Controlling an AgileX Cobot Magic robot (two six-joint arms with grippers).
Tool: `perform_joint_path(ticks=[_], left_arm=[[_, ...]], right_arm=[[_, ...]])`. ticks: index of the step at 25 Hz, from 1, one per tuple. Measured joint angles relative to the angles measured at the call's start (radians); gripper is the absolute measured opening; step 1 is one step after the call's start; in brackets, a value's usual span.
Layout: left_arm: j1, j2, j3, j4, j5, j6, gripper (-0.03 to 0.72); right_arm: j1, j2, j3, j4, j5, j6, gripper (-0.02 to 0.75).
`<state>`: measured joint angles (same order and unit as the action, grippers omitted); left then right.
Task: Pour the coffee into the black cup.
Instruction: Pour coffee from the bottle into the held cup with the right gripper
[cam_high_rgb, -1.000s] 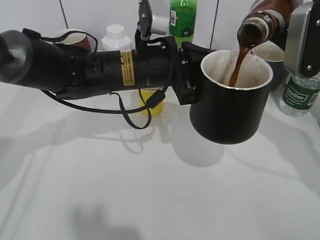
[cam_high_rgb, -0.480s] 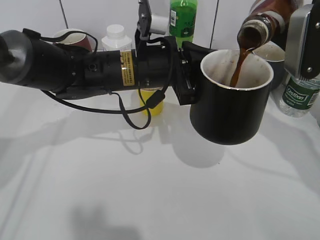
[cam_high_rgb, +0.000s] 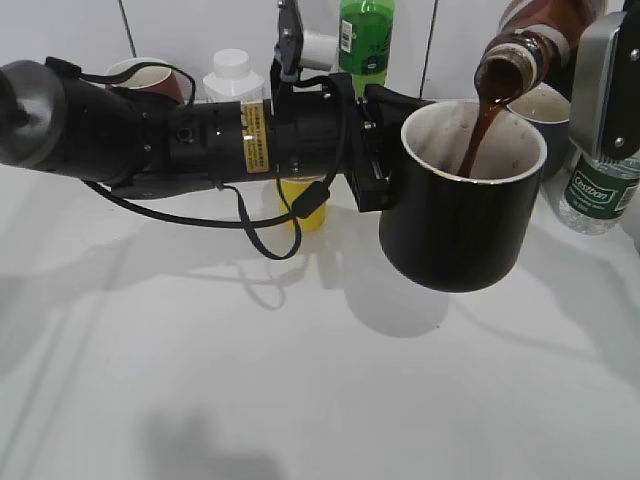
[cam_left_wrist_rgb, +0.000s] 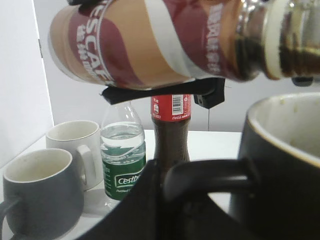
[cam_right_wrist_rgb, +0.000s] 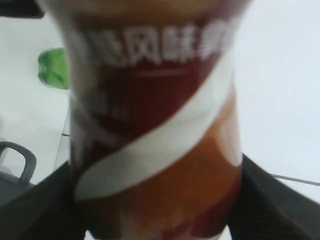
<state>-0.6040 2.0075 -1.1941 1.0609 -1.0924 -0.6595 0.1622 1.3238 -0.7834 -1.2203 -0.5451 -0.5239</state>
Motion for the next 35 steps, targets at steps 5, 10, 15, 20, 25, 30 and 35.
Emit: perform_joint_path(ticks=[5, 10, 15, 20, 25, 30, 35], left_arm=[[0.000, 0.000, 0.000, 0.001, 0.000, 0.000, 0.034], [0.000, 0.000, 0.000, 0.001, 0.000, 0.000, 0.034], [0.000, 0.000, 0.000, 0.002, 0.000, 0.000, 0.034], [0.000, 0.000, 0.000, 0.002, 0.000, 0.000, 0.034], [0.000, 0.000, 0.000, 0.005, 0.000, 0.000, 0.034], [0.000, 0.000, 0.000, 0.005, 0.000, 0.000, 0.034], [0.000, 0.000, 0.000, 0.005, 0.000, 0.000, 0.034]], right_arm=[[0.000, 0.000, 0.000, 0.000, 0.000, -0.010, 0.537], [0.000, 0.000, 0.000, 0.000, 0.000, -0.023, 0.537], [0.000, 0.000, 0.000, 0.000, 0.000, -0.038, 0.537], [0.000, 0.000, 0.000, 0.000, 0.000, -0.054, 0.537], [0.000, 0.000, 0.000, 0.000, 0.000, -0.068, 0.537], [0.000, 0.000, 0.000, 0.000, 0.000, -0.082, 0.537], [0.000, 0.000, 0.000, 0.000, 0.000, -0.099, 0.537]])
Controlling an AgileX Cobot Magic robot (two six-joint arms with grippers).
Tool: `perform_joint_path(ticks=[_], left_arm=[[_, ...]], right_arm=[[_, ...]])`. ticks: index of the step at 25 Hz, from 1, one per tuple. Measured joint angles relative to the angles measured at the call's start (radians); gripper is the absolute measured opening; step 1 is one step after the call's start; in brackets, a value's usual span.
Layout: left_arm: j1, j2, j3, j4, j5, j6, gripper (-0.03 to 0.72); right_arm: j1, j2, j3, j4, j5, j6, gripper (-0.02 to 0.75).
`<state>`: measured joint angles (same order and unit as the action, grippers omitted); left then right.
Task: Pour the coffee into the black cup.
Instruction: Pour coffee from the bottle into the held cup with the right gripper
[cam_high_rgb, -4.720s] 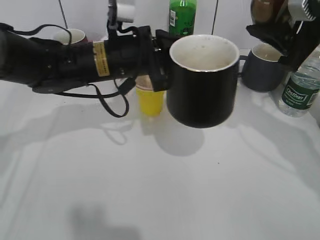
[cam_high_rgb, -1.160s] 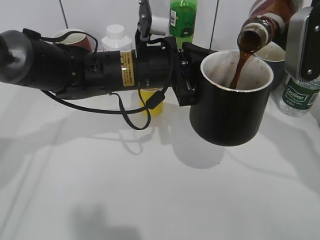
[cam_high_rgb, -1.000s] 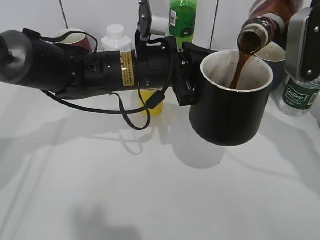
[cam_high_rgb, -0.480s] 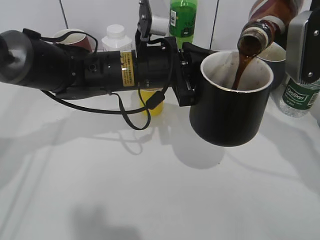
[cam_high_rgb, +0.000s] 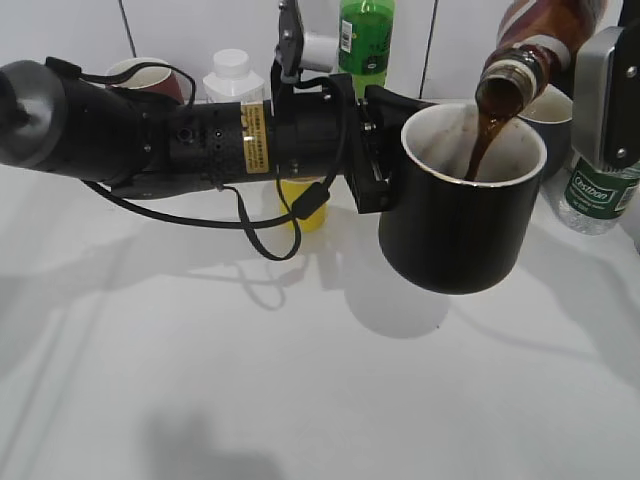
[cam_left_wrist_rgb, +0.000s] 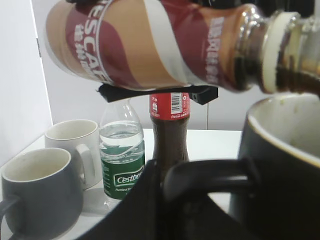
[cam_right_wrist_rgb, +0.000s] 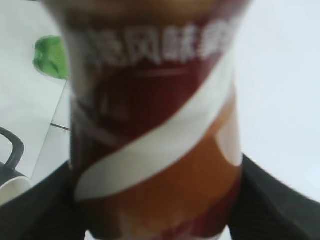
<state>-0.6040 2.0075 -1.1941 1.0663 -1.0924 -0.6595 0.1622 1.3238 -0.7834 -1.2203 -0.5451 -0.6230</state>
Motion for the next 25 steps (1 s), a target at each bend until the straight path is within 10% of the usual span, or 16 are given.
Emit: perform_joint_path(ticks=[25], left_arm=[[0.000, 0.000, 0.000, 0.004, 0.004, 0.002, 0.034]], right_arm=[[0.000, -0.001, 0.000, 0.007, -0.001, -0.077, 0.537]])
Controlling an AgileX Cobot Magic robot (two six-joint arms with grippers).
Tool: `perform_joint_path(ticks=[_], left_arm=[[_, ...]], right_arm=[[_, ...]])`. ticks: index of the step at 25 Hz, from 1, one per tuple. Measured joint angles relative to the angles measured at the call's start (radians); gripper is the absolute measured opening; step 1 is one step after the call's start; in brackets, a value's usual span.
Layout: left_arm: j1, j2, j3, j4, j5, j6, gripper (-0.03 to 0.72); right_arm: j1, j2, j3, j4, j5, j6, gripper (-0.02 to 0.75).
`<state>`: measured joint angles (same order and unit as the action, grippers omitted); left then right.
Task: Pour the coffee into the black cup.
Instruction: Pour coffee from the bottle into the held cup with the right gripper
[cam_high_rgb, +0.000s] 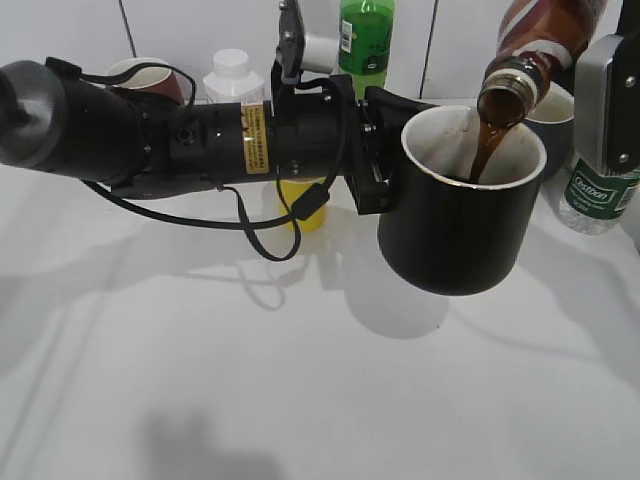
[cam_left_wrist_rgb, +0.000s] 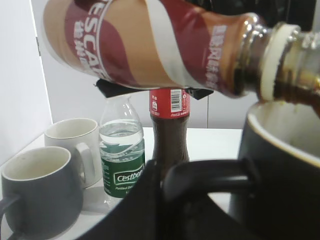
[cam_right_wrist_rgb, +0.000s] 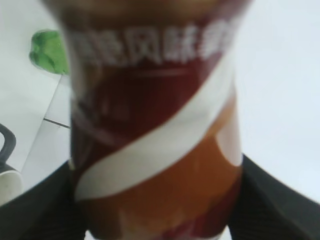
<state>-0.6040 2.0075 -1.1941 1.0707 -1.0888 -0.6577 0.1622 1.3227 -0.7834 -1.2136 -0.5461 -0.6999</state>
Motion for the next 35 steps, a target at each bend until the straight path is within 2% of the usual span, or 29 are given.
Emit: perform_joint_path(ticks=[35], left_arm=[[0.000, 0.000, 0.000, 0.004, 0.004, 0.002, 0.034]], right_arm=[[0.000, 0.000, 0.000, 0.019, -0.032, -0.071, 0.537]])
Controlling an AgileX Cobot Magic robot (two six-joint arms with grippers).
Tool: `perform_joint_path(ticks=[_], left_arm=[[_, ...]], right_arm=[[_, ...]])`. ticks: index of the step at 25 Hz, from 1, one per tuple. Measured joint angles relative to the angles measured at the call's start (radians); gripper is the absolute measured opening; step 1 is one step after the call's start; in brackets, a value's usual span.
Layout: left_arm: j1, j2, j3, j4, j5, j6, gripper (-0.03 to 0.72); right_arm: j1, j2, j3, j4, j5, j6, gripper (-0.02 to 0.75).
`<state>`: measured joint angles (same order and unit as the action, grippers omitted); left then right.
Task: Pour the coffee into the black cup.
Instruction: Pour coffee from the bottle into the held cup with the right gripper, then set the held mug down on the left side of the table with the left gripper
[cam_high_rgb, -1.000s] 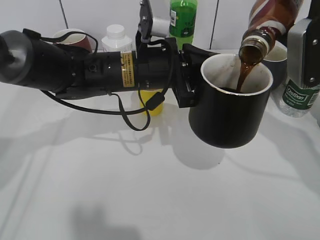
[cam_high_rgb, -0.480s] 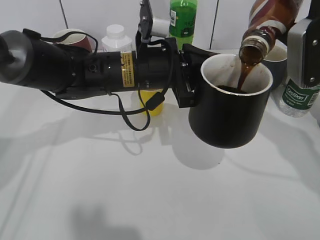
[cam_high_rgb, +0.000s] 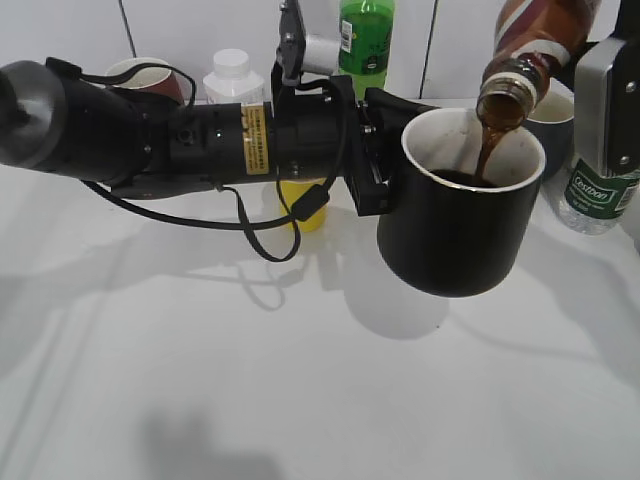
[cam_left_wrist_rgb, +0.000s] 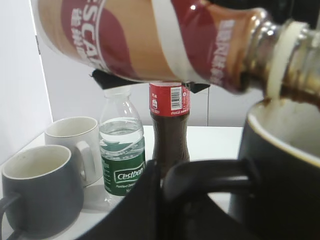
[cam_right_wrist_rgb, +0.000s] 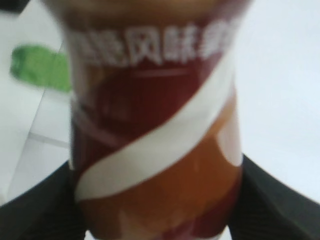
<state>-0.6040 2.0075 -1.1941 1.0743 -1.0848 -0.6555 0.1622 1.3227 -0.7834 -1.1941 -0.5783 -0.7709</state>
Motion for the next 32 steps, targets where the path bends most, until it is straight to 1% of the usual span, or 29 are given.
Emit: perform_joint_path(ticks=[4, 7, 10, 14, 19, 23, 26, 29, 32], left_arm=[[0.000, 0.000, 0.000, 0.000, 0.000, 0.000, 0.034], [0.000, 0.000, 0.000, -0.001, 0.000, 0.000, 0.034], [0.000, 0.000, 0.000, -0.002, 0.000, 0.000, 0.034], [0.000, 0.000, 0.000, -0.006, -0.005, 0.000, 0.034], [0.011, -0.019, 0.000, -0.009, -0.014, 0.002, 0.034], [0.046, -0.053, 0.000, -0.027, -0.020, 0.002, 0.034], [0.088, -0.074, 0.000, -0.021, -0.022, 0.002, 0.034], [0.142, -0.103, 0.008, 0.010, -0.022, 0.002, 0.034], [0.204, -0.139, 0.050, 0.015, -0.024, 0.002, 0.034]], right_arm=[[0.000, 0.000, 0.000, 0.014, -0.005, 0.003, 0.537], [0.000, 0.000, 0.000, 0.031, -0.025, 0.051, 0.537], [0.000, 0.000, 0.000, 0.035, -0.068, 0.140, 0.537], [0.000, 0.000, -0.001, 0.035, -0.096, 0.321, 0.537], [0.000, 0.000, -0.001, 0.036, -0.104, 0.620, 0.537], [0.000, 0.000, -0.001, 0.036, -0.107, 0.856, 0.537], [0.000, 0.000, -0.001, 0.036, -0.110, 1.055, 0.537], [0.000, 0.000, -0.001, 0.036, -0.110, 1.324, 0.537], [0.000, 0.000, -0.001, 0.036, -0.093, 1.573, 0.537]])
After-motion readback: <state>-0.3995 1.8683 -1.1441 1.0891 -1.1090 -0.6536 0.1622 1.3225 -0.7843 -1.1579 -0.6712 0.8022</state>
